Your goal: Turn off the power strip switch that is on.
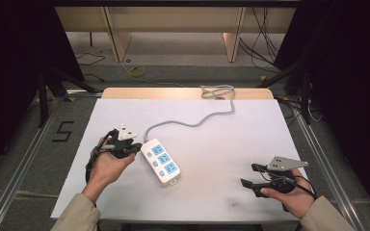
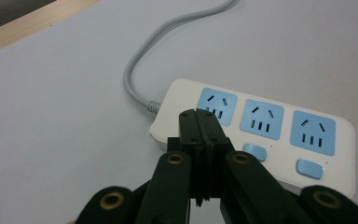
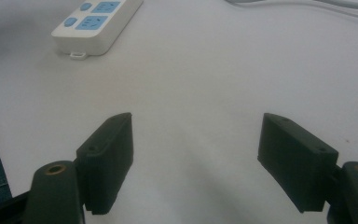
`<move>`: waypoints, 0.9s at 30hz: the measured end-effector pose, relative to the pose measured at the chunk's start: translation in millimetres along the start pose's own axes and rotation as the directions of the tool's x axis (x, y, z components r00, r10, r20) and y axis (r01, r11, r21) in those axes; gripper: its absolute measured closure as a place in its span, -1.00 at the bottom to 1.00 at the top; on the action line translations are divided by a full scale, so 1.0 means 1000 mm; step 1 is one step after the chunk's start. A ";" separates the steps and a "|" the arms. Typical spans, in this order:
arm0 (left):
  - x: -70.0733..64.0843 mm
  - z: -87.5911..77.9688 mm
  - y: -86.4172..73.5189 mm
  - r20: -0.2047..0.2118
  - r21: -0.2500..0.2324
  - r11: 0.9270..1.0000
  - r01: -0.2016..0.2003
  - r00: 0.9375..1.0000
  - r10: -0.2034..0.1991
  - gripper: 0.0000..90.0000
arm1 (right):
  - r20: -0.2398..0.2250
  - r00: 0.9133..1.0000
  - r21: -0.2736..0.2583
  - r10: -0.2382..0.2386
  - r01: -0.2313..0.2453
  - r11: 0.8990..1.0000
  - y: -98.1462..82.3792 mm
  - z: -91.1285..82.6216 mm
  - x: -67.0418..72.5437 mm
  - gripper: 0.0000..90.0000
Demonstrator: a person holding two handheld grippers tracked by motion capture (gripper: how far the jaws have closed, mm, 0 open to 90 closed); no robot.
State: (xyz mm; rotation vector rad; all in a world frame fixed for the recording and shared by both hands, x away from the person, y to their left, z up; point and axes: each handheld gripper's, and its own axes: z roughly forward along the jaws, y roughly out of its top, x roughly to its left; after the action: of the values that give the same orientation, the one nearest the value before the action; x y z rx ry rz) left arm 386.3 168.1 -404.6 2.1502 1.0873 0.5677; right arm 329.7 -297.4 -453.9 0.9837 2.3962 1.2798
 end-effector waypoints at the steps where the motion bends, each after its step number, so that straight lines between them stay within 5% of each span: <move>1: 0.000 0.000 0.001 -0.001 0.002 1.000 0.001 1.000 -0.001 1.00 | 0.000 1.000 0.000 0.000 0.000 1.000 0.000 0.000 0.000 -0.40; 27: -0.004 0.014 0.012 0.015 0.046 0.999 -0.001 1.000 0.000 1.00 | 0.002 1.000 0.001 -0.001 0.001 1.000 0.000 0.000 0.000 -0.40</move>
State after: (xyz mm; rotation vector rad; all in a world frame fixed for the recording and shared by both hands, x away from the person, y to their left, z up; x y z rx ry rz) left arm 399.4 154.0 -406.0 2.1906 1.1012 0.5308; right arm 329.8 -297.7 -453.9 0.9833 2.3962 1.2770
